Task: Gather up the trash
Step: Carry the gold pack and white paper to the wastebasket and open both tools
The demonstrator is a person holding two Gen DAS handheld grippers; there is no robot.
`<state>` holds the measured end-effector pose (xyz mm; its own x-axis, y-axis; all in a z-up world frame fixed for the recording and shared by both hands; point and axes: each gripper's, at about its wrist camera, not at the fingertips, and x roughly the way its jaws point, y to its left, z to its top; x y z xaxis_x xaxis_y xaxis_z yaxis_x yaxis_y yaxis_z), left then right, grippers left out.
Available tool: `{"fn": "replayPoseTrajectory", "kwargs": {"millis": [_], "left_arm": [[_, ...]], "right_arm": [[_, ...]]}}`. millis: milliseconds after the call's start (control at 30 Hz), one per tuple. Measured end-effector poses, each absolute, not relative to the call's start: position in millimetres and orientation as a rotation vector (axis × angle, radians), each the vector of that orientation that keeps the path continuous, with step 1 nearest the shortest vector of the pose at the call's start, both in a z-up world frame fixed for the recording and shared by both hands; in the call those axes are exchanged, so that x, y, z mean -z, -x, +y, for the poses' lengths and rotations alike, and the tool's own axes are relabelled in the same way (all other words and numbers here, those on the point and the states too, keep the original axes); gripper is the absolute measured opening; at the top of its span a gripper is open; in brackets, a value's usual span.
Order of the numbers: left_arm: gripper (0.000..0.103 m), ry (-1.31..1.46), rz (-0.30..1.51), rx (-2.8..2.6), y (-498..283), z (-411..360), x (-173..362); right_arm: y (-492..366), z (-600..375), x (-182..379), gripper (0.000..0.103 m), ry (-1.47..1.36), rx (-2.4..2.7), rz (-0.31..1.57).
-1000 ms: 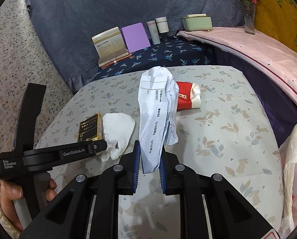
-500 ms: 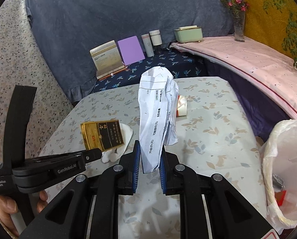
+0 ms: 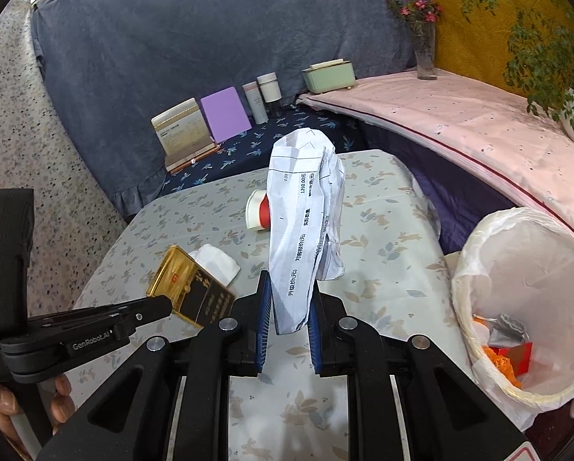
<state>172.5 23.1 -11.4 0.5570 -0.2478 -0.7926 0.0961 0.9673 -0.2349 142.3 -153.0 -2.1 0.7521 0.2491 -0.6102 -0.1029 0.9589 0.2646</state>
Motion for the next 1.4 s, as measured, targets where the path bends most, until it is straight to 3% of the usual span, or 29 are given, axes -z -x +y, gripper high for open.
{"fn": "replayPoseTrajectory", "kwargs": {"millis": [600,1067,1167,1400], "left_arm": [[0.012,0.067,0.909,0.494,-165.1,-120.5,-25.7],[0.013,0.042,0.928,0.702,-171.9,-224.3,-14.6],[0.036,0.036,0.914,0.685,-171.8,-227.4,-14.6],[0.047,0.025,0.913,0.627,-178.2,-220.1,-10.2]], "right_arm": [[-98.4,-258.3,2.0,0.016,-0.301,0.01,0.658],[-74.3,-334.1,28.0,0.017,-0.357,0.17,0.695],[-73.0,-339.5,32.9,0.021,-0.356,0.197,0.7],[-76.0,-343.1,36.1,0.024,-0.373,0.201,0.694]]}}
